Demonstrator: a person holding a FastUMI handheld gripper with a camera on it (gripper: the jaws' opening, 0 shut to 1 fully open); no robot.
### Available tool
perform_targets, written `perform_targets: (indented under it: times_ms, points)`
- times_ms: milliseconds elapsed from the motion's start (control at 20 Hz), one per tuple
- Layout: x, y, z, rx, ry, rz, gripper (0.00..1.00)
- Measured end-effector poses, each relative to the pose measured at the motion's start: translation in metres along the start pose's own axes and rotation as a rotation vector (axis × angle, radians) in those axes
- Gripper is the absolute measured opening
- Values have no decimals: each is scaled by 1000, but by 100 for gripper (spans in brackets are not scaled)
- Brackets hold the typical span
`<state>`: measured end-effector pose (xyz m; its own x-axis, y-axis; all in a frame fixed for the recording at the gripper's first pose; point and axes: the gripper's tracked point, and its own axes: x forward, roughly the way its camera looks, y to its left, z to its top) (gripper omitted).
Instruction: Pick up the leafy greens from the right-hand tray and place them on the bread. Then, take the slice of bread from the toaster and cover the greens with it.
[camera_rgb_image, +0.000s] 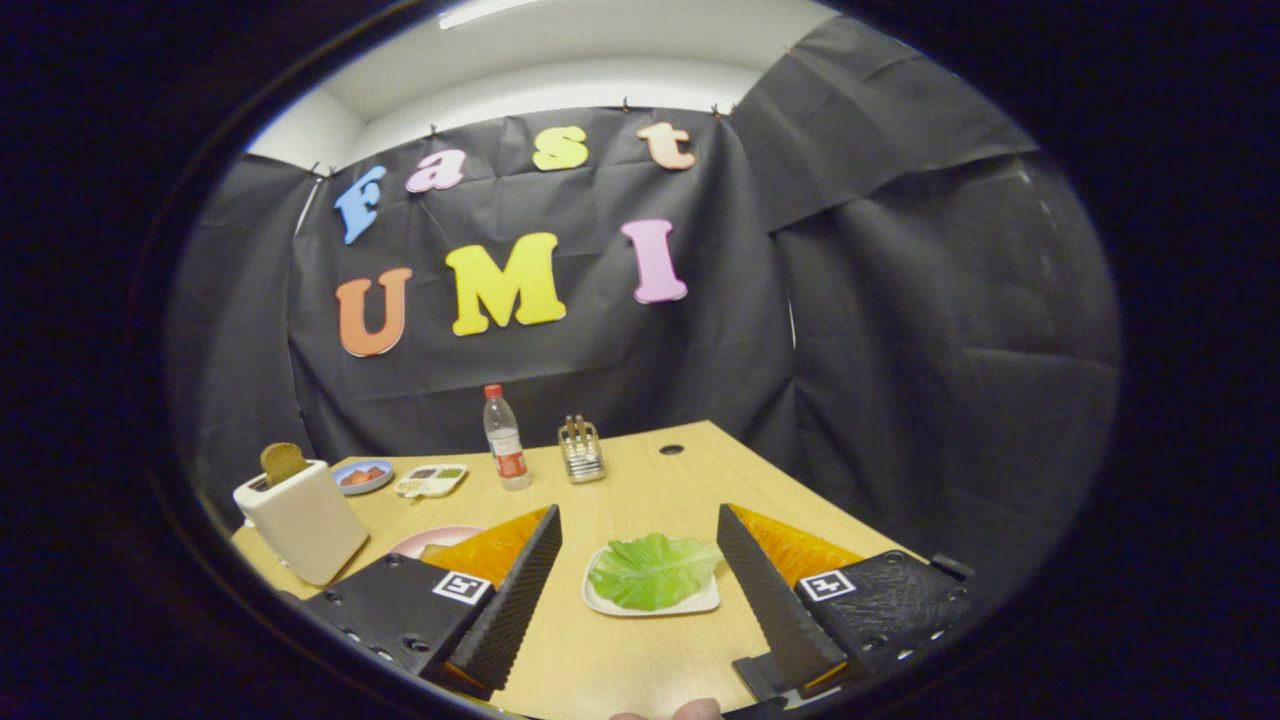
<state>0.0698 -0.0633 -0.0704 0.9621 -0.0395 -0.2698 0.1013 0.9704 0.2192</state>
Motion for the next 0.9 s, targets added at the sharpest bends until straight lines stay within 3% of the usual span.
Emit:
perform_targets:
  times_ms: [550,900]
  points:
    - [108,-63,-62,249,289,-109,96]
    - [142,-74,-91,446,370,-135,96]
